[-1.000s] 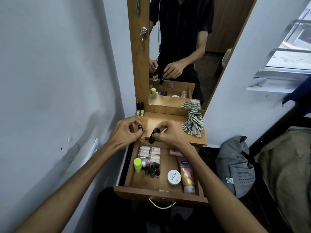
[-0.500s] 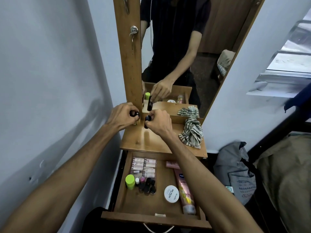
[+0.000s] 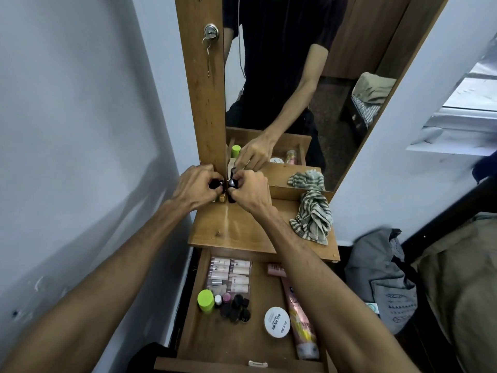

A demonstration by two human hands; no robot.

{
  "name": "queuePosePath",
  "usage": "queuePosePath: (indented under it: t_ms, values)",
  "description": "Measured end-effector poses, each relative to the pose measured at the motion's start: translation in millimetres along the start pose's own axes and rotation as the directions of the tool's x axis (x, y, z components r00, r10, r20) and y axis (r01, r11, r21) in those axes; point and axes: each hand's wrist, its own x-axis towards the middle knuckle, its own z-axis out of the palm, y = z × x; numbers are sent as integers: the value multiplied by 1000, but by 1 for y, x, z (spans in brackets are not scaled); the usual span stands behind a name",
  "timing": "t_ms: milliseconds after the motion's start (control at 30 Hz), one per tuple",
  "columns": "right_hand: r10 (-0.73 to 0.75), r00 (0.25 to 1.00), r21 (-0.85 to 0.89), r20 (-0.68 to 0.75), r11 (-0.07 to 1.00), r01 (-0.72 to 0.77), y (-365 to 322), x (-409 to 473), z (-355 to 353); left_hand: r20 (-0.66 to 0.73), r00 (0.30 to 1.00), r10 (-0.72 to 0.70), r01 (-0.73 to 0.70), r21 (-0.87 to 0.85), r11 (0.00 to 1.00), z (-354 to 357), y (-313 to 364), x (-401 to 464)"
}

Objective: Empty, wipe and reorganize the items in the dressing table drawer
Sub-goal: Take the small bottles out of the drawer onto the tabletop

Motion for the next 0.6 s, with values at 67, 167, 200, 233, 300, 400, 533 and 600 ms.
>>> queuePosePath:
  t_ms: [67,167,200,233,300,400,533,600]
  values:
    - [-9,1000,18,-18,1000,10,2,-1,4,-7,1000,-3,3,11,1000,2,1,2]
    - [-5,999,52,-46,999,8,5,-2,11,-13,1000,-24,24,24,999,6,4,3]
    - [-4,999,60,-55,998,7,5,-2,12,-14,999,-29,30,26,999,7,5,3]
    - [-6,998,68,-66,998,10,6,-2,13,-16,999,-33,34,29,999,8,6,3]
    - [-10,996,80,-83,997,17,6,-3,15,-22,999,-38,39,34,999,9,6,2]
    - [-13,996,105,-87,994,22,5,-6,16,-32,998,-46,47,41,998,8,6,1]
    - [-31,995,125,-90,991,42,5,-10,14,-62,997,-49,50,22,999,5,6,-4]
    - [-43,993,120,-106,991,56,7,-12,12,-75,996,-47,49,14,999,2,7,-8]
